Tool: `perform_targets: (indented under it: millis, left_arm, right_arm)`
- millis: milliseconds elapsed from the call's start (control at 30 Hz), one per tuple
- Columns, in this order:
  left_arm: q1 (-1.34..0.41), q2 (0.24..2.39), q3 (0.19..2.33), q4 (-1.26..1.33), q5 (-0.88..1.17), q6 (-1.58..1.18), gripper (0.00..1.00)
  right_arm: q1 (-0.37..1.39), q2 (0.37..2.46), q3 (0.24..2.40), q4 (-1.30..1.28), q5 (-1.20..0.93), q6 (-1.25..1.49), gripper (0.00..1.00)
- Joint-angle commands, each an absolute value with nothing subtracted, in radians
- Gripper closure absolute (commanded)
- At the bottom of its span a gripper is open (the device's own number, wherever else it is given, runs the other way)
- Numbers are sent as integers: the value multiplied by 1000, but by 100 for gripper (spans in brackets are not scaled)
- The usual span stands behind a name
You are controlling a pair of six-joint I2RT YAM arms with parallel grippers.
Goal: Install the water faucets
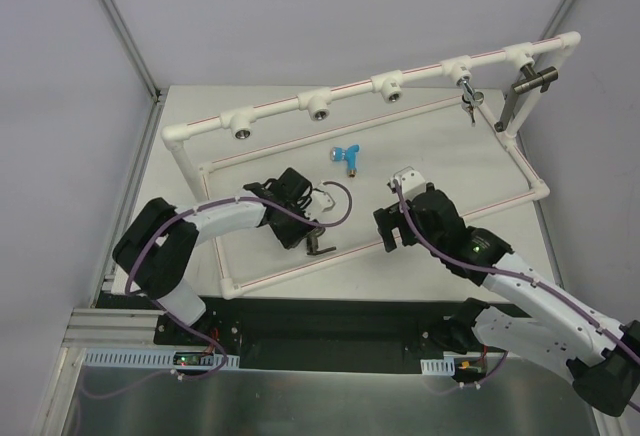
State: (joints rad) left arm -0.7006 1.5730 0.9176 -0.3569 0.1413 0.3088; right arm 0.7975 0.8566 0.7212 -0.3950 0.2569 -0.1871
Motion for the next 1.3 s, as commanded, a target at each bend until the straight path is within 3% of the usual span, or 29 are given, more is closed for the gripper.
perform_targets:
  millis: [0, 167, 267, 533, 567, 933, 1267]
  left_arm:
    - [-701, 1640, 968, -360, 149, 364, 51]
    - [-701, 1703, 997, -362, 169, 376, 51]
    - [-701, 1726, 1012, -365, 179, 383, 56]
    - [-701, 1634, 1038, -412, 277, 385, 98]
    - [-701, 1614, 1043, -422, 290, 384, 100]
    - [-701, 1342, 1183, -621, 520, 436, 100]
    - [-715, 1322, 1414, -897, 638, 512, 100]
  right_arm:
    - [801, 821, 715, -402, 262, -172, 4]
    - [801, 795, 712, -425, 272, -167, 4]
    - [801, 784, 710, -426, 268, -167, 4]
    - [801, 778, 741, -414, 207, -240, 4]
    - [801, 781, 764, -414, 192, -265, 4]
    - [779, 747, 943, -526, -158, -724, 4]
    - [772, 796, 1167, -701, -313, -1000, 4]
